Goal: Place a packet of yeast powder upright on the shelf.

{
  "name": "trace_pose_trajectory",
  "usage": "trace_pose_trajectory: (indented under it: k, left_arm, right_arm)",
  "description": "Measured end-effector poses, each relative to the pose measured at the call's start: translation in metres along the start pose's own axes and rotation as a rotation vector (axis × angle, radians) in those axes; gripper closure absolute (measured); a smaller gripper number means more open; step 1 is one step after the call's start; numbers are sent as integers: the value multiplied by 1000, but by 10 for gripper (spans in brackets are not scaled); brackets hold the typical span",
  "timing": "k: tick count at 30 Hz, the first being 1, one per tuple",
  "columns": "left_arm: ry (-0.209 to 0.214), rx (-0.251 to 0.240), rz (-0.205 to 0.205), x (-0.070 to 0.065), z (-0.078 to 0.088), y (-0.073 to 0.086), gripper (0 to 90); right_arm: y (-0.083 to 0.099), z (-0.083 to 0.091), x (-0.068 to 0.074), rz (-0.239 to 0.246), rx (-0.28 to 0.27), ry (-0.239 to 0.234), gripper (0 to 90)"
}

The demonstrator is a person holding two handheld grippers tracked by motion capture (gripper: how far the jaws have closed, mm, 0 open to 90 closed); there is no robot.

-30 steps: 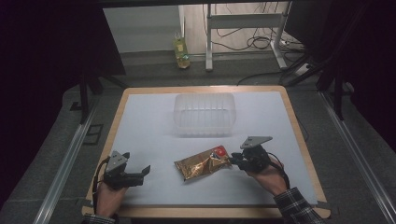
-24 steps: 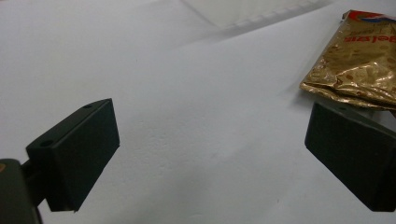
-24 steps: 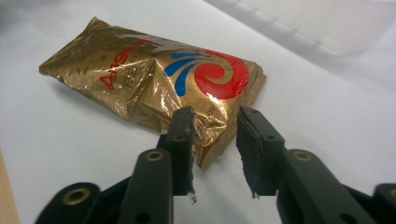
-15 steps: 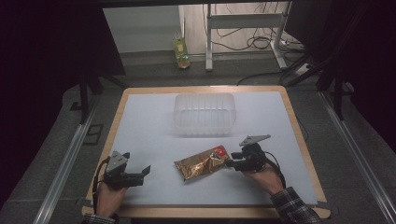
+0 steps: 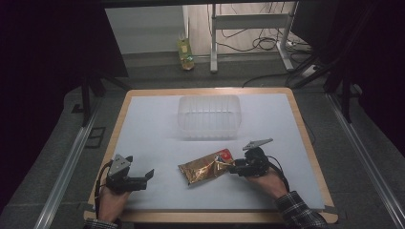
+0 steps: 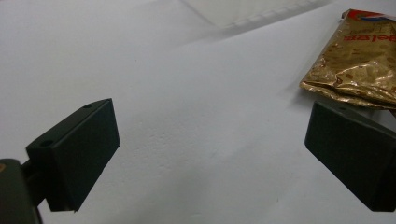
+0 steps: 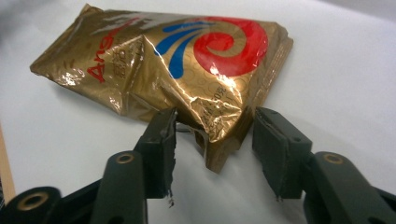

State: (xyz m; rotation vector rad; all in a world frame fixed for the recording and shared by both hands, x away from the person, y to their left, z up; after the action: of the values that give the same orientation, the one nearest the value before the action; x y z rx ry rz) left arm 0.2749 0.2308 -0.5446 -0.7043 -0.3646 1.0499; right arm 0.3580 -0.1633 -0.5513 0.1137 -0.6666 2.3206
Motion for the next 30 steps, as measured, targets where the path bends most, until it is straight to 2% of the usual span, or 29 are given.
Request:
trace_pose_trajectory:
  k: [5, 9, 13, 14, 23, 30]
  left_arm:
    - [0, 0, -1, 0, 0, 0, 28]
    - [0, 0, 0, 0, 0, 0, 28]
    - [-1, 0, 0, 0, 0, 0, 28]
    - [-1, 0, 0, 0, 0, 0, 29]
    - [-1, -1, 1, 0, 0, 0, 29]
    - [-1, 0, 2, 0, 0, 0, 28]
  right_arm:
    - [2, 1, -2, -7, 4, -11, 637]
    - [3, 2, -3, -15, 13, -8, 733]
    - [3, 4, -3, -1, 11, 7, 823]
    - [3, 5, -3, -3, 8, 9, 869]
    - [0, 11, 2, 11, -15, 12, 890]
    - [-2, 19, 8, 41, -42, 14, 891]
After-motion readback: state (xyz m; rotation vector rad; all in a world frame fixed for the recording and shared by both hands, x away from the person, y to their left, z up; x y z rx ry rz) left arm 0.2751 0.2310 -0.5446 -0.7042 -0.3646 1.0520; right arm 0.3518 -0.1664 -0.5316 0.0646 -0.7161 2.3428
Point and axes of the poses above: each handheld gripper's, and its own axes: z roughly backward along the jaws, y roughly out of its underside, x roughly to its left, the point moved 4 cm from there along -z, roughly forward along the jaws, and after that the axes turned 15 degrees about x, right-handed, at the moved point
